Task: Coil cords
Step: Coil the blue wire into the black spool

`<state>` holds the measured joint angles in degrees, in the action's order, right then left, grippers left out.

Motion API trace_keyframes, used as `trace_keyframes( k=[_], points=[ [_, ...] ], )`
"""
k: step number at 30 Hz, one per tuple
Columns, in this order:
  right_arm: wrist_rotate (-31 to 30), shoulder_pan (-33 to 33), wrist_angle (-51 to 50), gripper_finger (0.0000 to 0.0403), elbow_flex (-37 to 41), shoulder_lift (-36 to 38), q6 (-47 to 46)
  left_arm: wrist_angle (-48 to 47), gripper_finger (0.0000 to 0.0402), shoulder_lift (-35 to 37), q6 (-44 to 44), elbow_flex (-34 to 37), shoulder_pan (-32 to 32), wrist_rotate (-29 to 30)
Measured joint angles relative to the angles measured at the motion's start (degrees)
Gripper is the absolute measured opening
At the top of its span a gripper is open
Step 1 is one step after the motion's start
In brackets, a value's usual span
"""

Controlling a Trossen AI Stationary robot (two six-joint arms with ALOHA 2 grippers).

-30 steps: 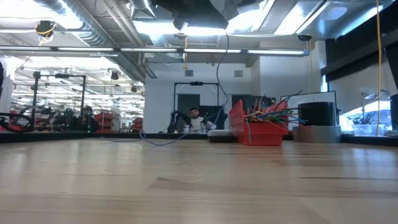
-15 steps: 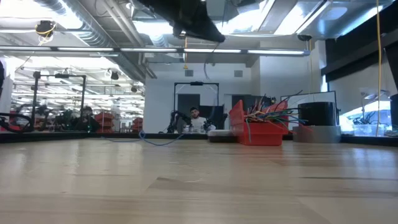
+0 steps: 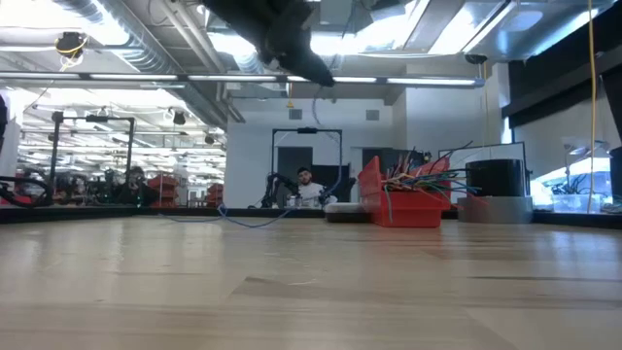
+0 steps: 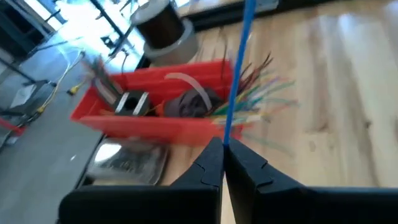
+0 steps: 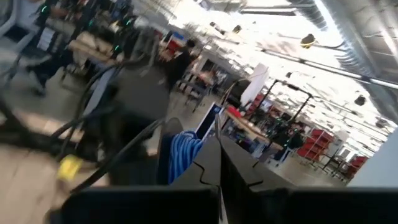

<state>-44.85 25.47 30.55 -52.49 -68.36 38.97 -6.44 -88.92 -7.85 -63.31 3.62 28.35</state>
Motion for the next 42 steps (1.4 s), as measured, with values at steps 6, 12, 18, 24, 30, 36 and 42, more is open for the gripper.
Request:
trace_keyframes(
  k=[6, 12, 18, 24, 30, 36, 42],
  points=[
    [0.0, 0.8, -14.6, 0.0, -0.2, 0.2, -7.2, -5.9, 0.0002, 5.6, 0.2, 0.2, -0.4, 2.0],
    [2.5, -2.3, -23.3, 0.0, -0.2, -1.6, -13.5, -10.8, 0.0001, 12.8, 2.9, 0.0, -0.4, 1.4],
    [4.1, -7.5, -23.2, 0.0, -0.2, -6.5, -15.2, -13.7, 0.0001, 16.0, 9.3, 0.0, -1.0, -6.5],
    [2.5, -12.2, -19.8, 0.0, -0.1, -12.3, -15.4, -15.3, 0.0001, 15.7, 15.2, 0.0, -1.6, -14.4],
    [1.2, -15.3, -14.1, 0.0, -0.1, -16.7, -15.2, -10.7, 0.0001, 13.6, 17.7, 0.2, -0.5, -20.2],
    [1.5, -15.4, -11.6, 0.0, -0.1, -18.3, -15.2, -1.9, 0.0001, 8.4, 18.4, 0.2, -0.4, -19.6],
    [1.4, -15.4, -11.1, 0.0, -0.1, -18.4, -16.2, 5.0, 0.0001, 4.8, 17.7, 0.3, -1.5, -16.7]
  ],
)
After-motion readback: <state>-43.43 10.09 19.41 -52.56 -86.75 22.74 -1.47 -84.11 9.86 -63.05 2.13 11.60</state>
